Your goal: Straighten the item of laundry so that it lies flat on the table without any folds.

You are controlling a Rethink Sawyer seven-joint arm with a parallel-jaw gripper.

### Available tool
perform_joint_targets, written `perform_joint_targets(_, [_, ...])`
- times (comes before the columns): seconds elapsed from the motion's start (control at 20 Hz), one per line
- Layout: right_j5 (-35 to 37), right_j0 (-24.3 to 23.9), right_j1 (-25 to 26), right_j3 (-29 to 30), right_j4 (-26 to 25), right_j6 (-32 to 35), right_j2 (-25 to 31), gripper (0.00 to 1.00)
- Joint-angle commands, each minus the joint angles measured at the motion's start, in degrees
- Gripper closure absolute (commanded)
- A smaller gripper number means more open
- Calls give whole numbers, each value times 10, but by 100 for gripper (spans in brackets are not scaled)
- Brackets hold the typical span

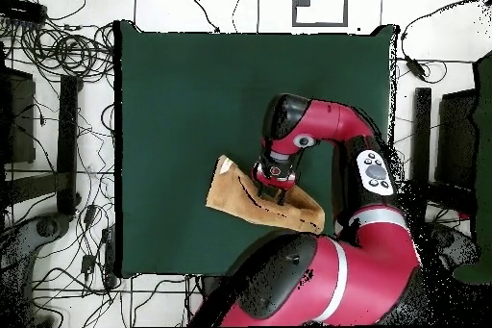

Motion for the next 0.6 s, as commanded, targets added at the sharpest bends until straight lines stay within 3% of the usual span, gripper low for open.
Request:
perform_joint_targets(0.05, [-42,44,-8,104,71,103,25,0])
perform_joint_targets(0.6, [-4,61,-3,112,127,113,7,0])
